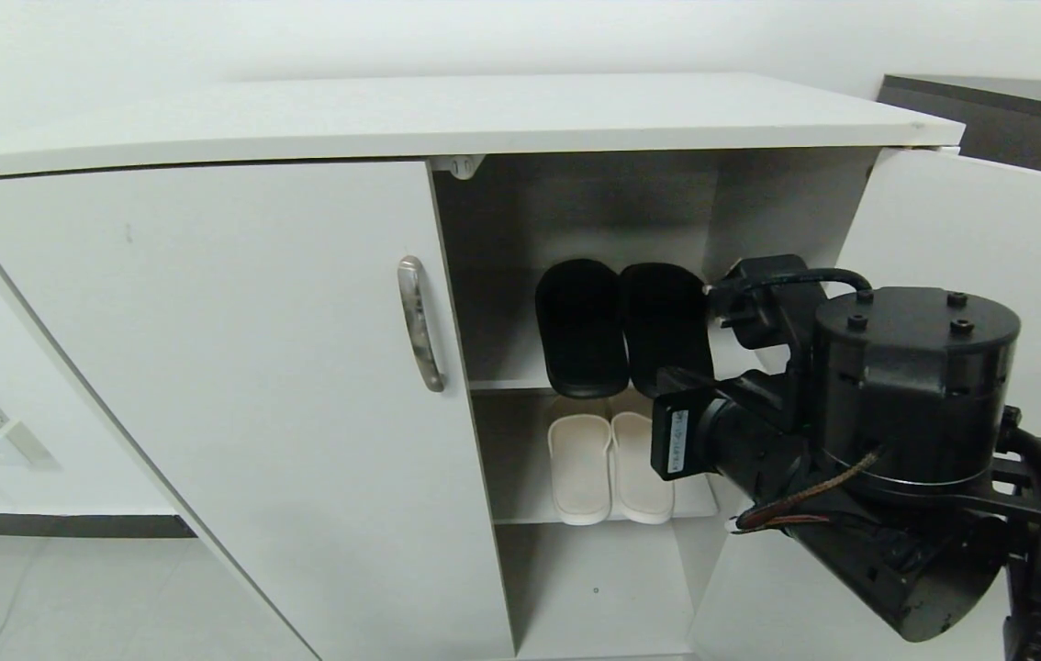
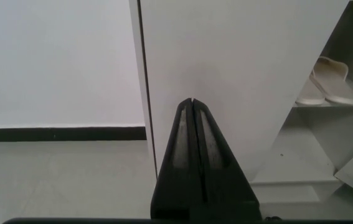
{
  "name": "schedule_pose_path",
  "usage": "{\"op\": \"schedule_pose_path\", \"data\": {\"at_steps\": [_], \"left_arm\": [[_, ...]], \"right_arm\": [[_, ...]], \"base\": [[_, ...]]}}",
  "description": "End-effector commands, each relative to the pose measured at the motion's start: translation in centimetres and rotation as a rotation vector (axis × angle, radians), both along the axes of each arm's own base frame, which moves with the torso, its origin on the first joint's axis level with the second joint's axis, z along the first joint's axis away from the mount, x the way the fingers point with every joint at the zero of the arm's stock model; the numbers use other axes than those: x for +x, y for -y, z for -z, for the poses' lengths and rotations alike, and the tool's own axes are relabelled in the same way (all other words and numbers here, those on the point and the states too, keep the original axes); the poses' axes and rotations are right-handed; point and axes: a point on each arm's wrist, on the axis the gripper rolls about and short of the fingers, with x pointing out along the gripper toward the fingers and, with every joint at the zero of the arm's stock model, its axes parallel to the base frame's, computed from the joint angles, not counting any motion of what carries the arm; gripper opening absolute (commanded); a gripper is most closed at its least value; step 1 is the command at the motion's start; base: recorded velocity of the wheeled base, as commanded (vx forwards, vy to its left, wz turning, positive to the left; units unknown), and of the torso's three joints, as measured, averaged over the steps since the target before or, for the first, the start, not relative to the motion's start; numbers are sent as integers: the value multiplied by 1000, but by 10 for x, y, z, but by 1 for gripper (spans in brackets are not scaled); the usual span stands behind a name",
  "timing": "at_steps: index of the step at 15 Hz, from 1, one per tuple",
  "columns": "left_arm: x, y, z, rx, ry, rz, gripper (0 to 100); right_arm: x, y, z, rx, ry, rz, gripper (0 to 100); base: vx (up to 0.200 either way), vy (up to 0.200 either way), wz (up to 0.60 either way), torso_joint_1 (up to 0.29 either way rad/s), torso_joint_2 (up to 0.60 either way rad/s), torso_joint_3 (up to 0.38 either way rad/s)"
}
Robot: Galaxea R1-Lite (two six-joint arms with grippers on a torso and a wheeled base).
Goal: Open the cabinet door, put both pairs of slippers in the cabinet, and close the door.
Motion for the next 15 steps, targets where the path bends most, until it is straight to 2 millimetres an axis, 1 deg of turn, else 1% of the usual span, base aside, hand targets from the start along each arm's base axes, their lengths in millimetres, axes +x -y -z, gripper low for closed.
{"op": "schedule_pose_path", "data": {"at_steps": [1,2,9,11,15], "left_arm": [[0,0,0,-1,-1,-1,0],[0,0,0,-1,-1,-1,0],[0,0,0,-1,-1,2,0],[0,0,0,-1,-1,2,0],[0,0,0,-1,-2,2,0]], "right_arm": [[1,1,0,0,-1,5,0],[1,1,0,1,0,5,0],[3,1,2,-1,-3,8,0],[3,0,2,-1,-7,-15,0],[7,-1,7,-11,-18,-13,0]], "base": [[0,0,0,0,0,0],[0,0,0,0,0,0],[-200,0,0,2,3,3],[-200,0,0,0,5,5],[-200,0,0,0,2,2]]}}
